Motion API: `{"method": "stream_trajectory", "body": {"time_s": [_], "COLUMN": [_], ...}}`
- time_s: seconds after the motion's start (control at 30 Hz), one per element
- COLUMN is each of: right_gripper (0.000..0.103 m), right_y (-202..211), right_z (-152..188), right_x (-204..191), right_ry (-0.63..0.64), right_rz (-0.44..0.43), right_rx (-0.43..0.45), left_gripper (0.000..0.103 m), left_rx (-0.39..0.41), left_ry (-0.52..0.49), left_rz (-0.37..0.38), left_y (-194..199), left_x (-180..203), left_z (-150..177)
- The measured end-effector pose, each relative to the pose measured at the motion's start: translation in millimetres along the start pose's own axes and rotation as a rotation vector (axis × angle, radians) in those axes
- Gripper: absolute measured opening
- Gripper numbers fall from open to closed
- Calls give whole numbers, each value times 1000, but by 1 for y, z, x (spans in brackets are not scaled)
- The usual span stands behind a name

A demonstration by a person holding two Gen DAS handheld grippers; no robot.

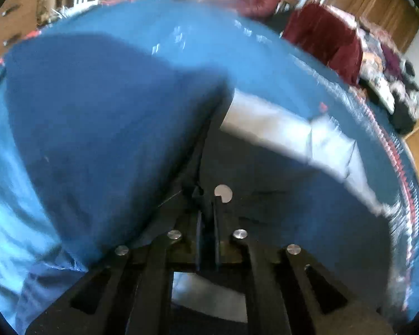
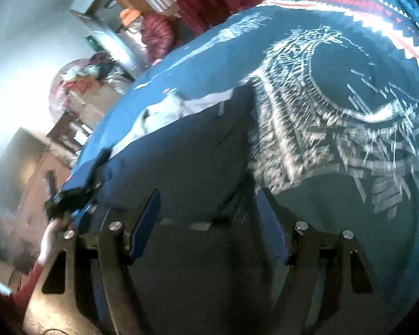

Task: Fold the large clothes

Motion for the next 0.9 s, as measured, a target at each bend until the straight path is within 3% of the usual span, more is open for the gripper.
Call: {"method": "stream_trajectory", "body": {"time_s": [0.03,0.07,0.1,0.13,0.17,0.2,0.23,0.33,0.47,0.53,0.57,0.6,0.63,0.7,0.83,0.9], "right_gripper": [71,71,71,64,52,11,7,7,21,42,45,48,49,53,55,55], "right_y": [-10,-24,-36,-48,-57,-65,-69,-64,-48,-35,-26,-19,-13,-5,-18,-30], "right_z": [-4,-7,-7,-5,-1,4,8,10,11,9,8,8,8,9,8,10], "right_x": [7,14,19,22,26,28,32,40,28,21,16,12,6,-8,-38,-52], "right_ry": [-12,-20,-21,-22,-23,-24,-38,-91,-43,-32,-31,-36,-39,-24,-4,9], "right_rz": [20,54,70,82,101,109,110,80,120,147,157,161,163,174,171,158], "right_rx": [-31,-67,-101,-134,-159,-181,-198,-161,-134,-105,-83,-68,-60,-44,-53,-65], "left_gripper": [8,16,33,40,43,43,43,41,41,54,73,82,82,82,80,79], "left_rx": [0,0,1,0,4,4,2,-11,108,183,237,262,280,241,122,121], "left_ry": [-16,-25,-36,-52,-70,-86,-91,-60,87,134,172,206,255,335,328,335], "left_rz": [1,4,15,22,14,3,8,37,82,9,-59,-99,-137,-162,-113,-129], "left_y": [3,4,4,4,4,4,5,14,67,85,94,96,96,75,16,-3], "left_x": [5,9,14,19,19,21,20,4,-86,-147,-195,-226,-263,-328,-365,-375], "left_z": [1,1,2,4,4,5,4,1,-28,-47,-61,-70,-82,-107,-139,-156]}}
Point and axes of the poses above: each gripper's, at about its wrist camera, not at the fingertips, and y roughly against the way its jaws point, x to its right, z to its underside, the point moved 10 cm from there along -y, roughly the way its jaws point, and after that the axes turned 6 degrees about -z, right-handed, at the moved point
